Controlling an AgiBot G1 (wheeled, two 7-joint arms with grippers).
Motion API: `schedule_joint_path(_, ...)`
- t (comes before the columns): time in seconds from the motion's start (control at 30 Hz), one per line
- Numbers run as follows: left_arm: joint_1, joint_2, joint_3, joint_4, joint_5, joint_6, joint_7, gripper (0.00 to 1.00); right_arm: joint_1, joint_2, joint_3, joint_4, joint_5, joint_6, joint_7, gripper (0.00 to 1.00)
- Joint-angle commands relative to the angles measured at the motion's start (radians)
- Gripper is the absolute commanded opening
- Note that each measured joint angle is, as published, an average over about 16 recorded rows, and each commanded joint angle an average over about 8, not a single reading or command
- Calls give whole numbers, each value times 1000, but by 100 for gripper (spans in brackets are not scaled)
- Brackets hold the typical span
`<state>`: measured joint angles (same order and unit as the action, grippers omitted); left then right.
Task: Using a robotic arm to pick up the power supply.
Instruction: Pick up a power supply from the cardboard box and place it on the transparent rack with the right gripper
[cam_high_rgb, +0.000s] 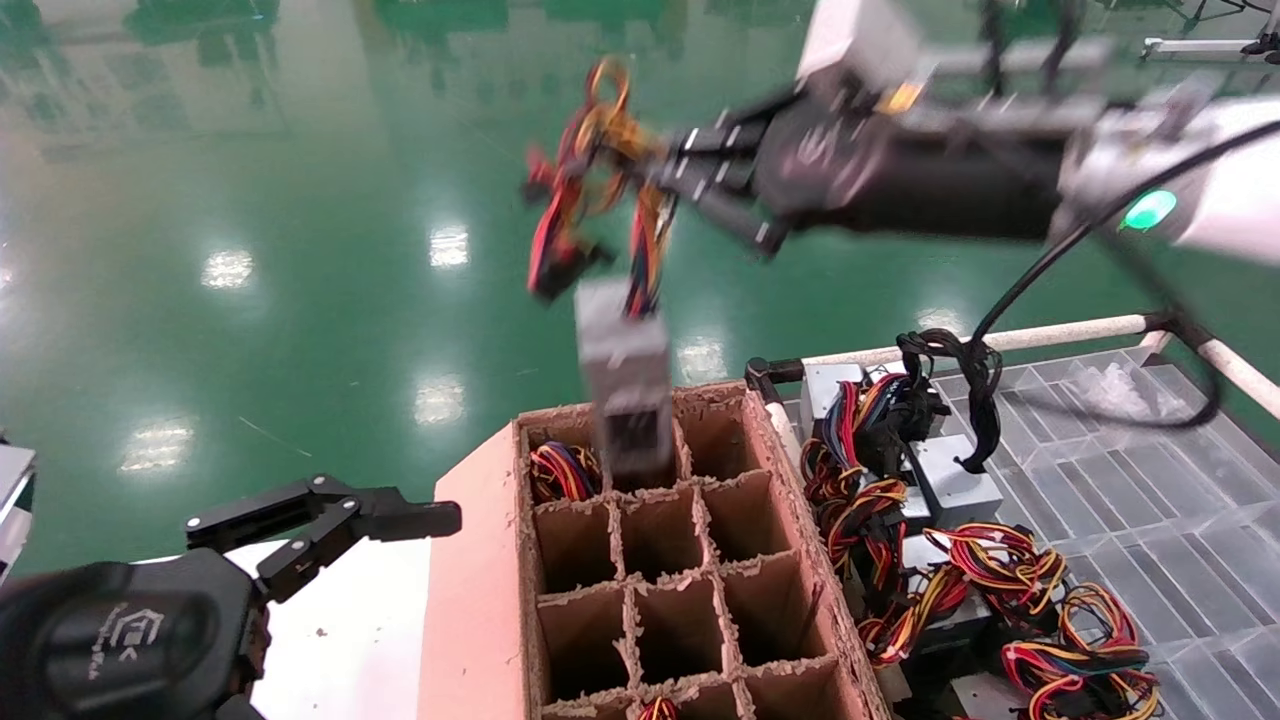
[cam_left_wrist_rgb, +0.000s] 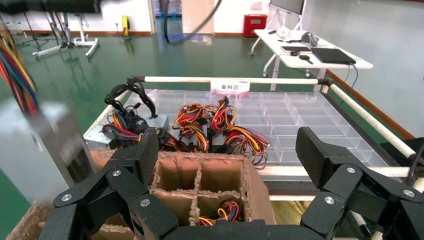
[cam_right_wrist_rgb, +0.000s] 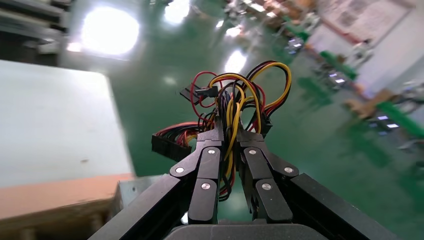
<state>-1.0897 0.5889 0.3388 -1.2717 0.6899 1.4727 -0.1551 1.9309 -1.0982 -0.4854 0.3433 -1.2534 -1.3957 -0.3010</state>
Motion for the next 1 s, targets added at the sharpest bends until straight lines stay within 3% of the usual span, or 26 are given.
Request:
schedule_joint_path(0.03,0,0,0,0,0,0,0,100,32,10,6,-11,1,2,-7,0)
schedule_joint_path(0.2,0,0,0,0,0,0,0,100,110,34,6,-105,-19,59,-46,0)
schedule_joint_path(0.43,0,0,0,0,0,0,0,100,190,38,-11,-209,-69,241,-115,0)
schedule_joint_path(1.0,0,0,1,0,0,0,0,100,269,50,-141,-270,-280,486,-354,0)
